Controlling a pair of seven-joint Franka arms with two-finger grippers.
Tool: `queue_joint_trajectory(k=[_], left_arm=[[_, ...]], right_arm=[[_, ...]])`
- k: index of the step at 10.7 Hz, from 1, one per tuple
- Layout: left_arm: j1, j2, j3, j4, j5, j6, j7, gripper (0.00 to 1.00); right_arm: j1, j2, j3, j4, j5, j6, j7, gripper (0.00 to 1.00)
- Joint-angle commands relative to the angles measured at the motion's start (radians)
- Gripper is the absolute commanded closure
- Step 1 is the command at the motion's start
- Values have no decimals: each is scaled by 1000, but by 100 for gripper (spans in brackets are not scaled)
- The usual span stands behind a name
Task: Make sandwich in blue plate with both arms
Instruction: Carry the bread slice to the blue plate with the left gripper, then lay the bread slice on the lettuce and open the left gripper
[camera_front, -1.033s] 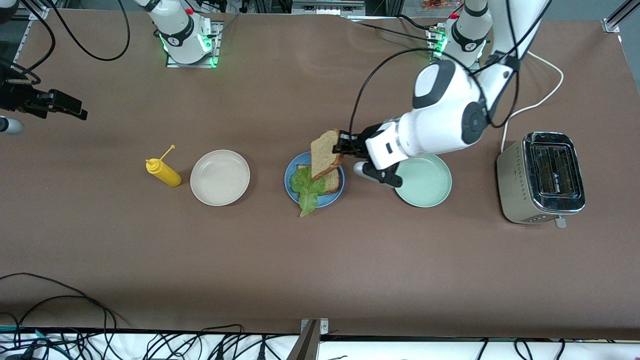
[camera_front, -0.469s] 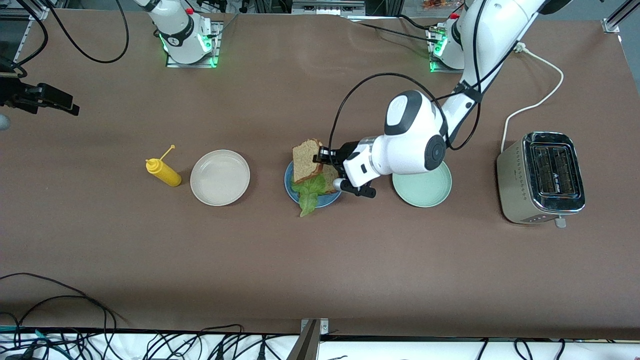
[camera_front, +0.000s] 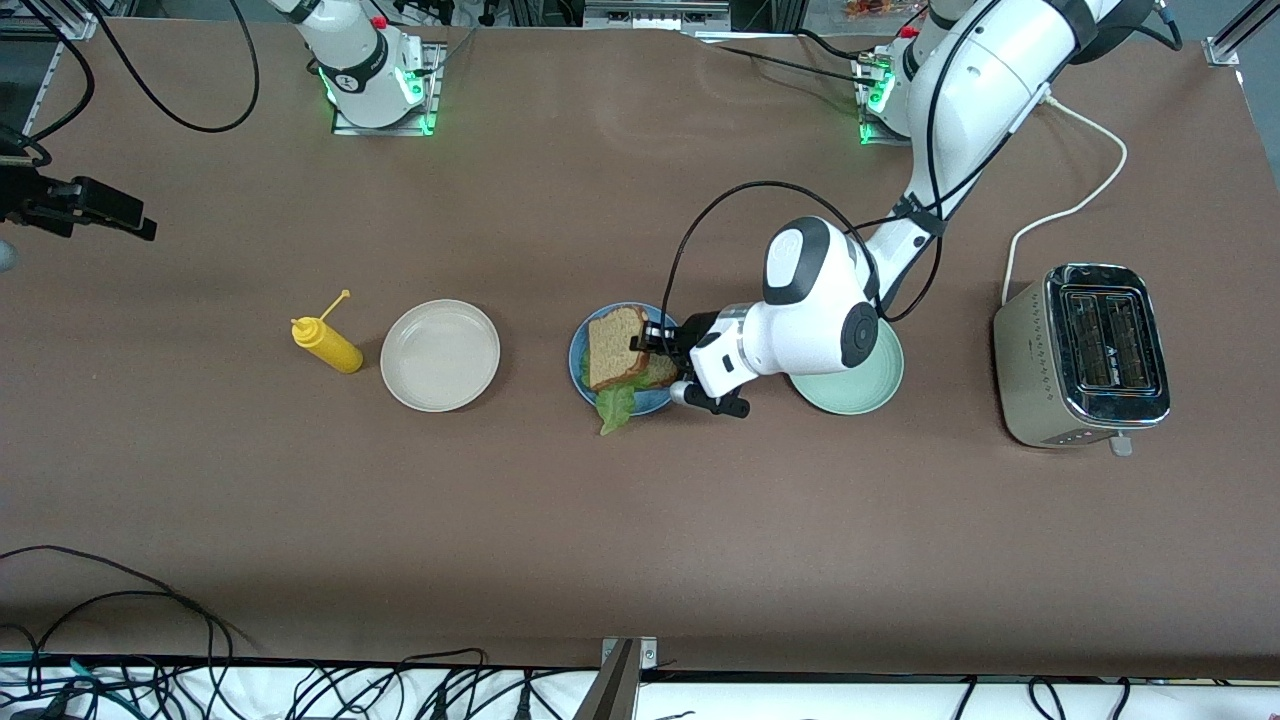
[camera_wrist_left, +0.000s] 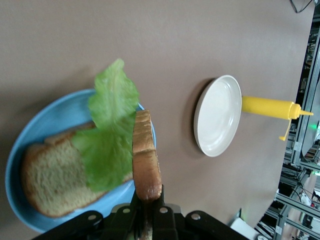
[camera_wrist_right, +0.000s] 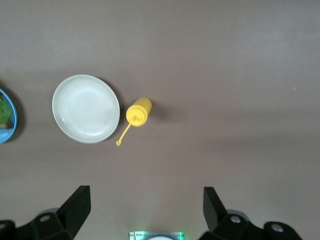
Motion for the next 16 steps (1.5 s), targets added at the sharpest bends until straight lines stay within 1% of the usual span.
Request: queue_joint_trajectory(k=[1,2,3,4,5,7,9,10,12,13,15,16], left_arm=[[-2,36,-3,34,-17,27,74,100],[-2,35,-1,31,-15,27,76,100],[-3,35,0,24,-15,27,74,78],[-3,35,8,18,-14,27,74,30],[-3,32,14,13,0,26,74,0],[6,7,14,-13,124,17,39,0],[12,-19,15,-15,167,-22,-4,0],[14,-46,20,-16,218,-54,-39,0],[12,-120,20,-15,418,-153,-184,0],[14,-158,19,-13,490,-215,-225,0],[20,-233,35,-13,508,-331,-231,0],[20,-284,60,-13,508,-391,-230,0]], right_arm=[[-2,27,-4,33,6,122,10,0],[-2,25,-21,33,9,136,10,0],[3,28,-20,33,-2,148,13,0],[4,30,-18,30,-18,153,16,0],[7,34,-18,32,-35,159,17,0],[7,34,-17,32,-37,161,19,0],[7,34,-15,32,-37,159,17,0],[7,34,-15,33,-37,159,17,0],[7,36,-15,33,-37,159,16,0],[7,36,-15,33,-39,159,17,0],[7,36,-14,33,-52,161,19,0],[7,36,-14,33,-52,161,19,0]])
